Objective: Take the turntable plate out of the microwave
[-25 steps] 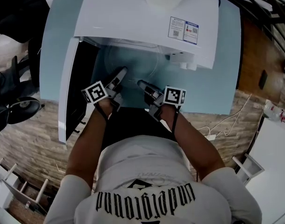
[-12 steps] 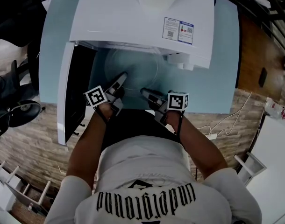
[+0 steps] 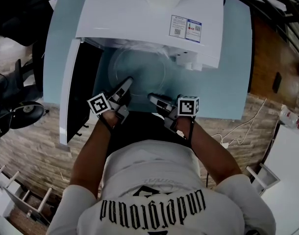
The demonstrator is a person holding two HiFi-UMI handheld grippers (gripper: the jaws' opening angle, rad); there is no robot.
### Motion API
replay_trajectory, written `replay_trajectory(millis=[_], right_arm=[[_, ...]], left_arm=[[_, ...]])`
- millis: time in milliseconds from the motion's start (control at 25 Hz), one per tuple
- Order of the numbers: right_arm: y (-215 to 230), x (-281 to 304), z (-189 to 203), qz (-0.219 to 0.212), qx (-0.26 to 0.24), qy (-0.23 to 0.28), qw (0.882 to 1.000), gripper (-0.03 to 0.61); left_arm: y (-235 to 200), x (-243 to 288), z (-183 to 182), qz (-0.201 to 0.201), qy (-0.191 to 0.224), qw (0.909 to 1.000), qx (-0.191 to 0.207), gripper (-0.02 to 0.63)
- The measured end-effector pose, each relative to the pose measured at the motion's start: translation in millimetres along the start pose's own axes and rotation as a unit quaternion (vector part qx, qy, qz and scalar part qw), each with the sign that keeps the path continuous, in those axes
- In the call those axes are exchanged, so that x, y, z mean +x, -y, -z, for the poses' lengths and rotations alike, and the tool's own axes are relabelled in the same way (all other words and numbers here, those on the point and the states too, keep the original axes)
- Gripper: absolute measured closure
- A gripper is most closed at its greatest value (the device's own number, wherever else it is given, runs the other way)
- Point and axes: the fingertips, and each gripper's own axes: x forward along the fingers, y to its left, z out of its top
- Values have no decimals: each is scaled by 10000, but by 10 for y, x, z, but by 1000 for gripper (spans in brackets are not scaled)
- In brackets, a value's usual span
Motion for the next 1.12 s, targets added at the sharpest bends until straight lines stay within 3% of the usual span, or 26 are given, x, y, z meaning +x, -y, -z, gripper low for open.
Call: replay_trajectory(millis=[560,1120], right_arm=[[-627,-392,339,-458,-348,-205,9981,526],[-1444,-678,517,-843,-598,117,9946,529]], left_arm=[[792,-339,313,368,390,9985,-149,532],[1676,-587,367,757,427,9962,-102,535]])
